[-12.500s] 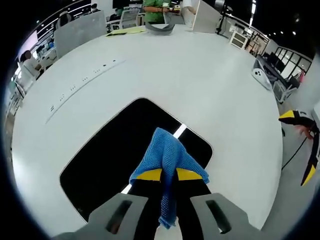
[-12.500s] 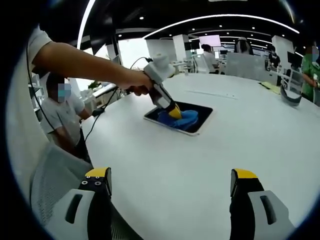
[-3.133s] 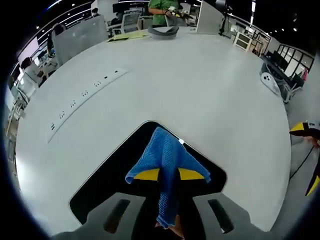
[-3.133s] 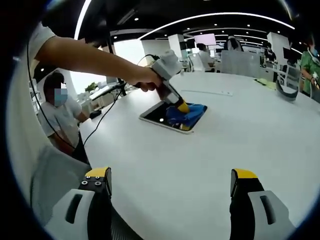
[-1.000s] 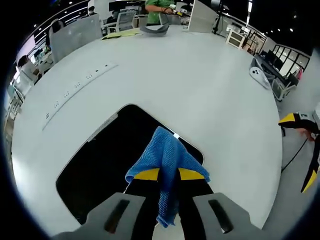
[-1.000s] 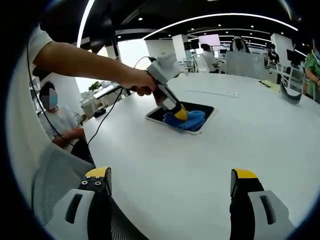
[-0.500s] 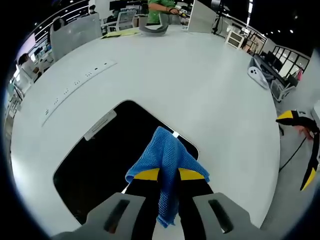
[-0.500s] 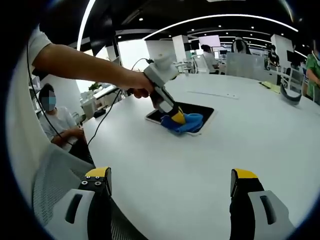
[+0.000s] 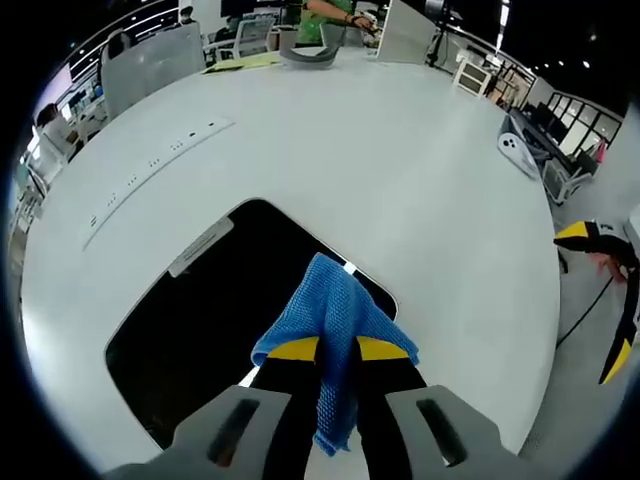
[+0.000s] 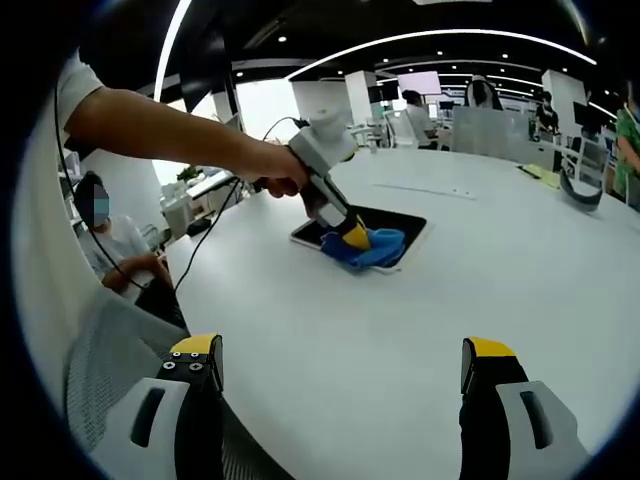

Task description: Wipe the mirror surface with the cleaning cloth until all visible marks leave the cleaned area.

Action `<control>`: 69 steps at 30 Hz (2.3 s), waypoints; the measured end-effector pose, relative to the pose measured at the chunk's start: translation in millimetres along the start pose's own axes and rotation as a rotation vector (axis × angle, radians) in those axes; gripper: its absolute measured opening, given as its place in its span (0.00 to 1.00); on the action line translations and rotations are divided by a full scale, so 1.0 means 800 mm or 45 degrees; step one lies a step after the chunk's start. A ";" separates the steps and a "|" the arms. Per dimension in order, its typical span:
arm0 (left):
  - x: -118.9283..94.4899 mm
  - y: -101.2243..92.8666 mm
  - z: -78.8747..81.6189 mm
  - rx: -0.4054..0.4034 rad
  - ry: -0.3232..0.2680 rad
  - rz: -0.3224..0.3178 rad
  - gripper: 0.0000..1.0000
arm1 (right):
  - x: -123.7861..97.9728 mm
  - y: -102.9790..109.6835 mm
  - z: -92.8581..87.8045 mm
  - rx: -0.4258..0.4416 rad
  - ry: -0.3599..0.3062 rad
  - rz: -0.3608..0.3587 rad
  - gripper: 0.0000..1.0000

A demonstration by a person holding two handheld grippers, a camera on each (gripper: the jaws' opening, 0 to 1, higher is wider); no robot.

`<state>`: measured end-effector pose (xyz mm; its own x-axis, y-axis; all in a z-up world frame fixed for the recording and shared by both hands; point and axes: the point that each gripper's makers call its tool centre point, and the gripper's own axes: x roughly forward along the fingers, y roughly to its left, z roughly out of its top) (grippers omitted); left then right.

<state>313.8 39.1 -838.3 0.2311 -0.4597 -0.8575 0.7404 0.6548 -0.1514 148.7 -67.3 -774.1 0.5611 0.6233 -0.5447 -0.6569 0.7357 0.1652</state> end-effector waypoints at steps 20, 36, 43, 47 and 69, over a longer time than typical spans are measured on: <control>0.007 -0.008 0.007 -0.001 -0.002 -0.012 0.11 | -0.004 0.000 -0.006 0.010 0.006 -0.003 0.99; 0.009 -0.015 0.010 -0.002 -0.010 -0.020 0.11 | -0.005 0.000 -0.007 0.012 0.007 -0.005 0.99; 0.009 -0.016 0.011 -0.024 -0.015 -0.030 0.10 | -0.005 0.001 -0.010 0.016 0.013 -0.004 0.99; 0.009 -0.016 0.011 -0.021 -0.014 -0.033 0.10 | -0.004 0.000 -0.009 0.017 0.012 -0.004 0.99; 0.012 -0.010 0.017 -0.042 -0.004 -0.014 0.07 | -0.003 -0.006 -0.008 0.015 0.019 -0.006 0.99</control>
<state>318.6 21.6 -838.7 0.2249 -0.4686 -0.8543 0.7215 0.6693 -0.1772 147.2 -74.4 -778.8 0.5565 0.6156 -0.5580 -0.6482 0.7418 0.1720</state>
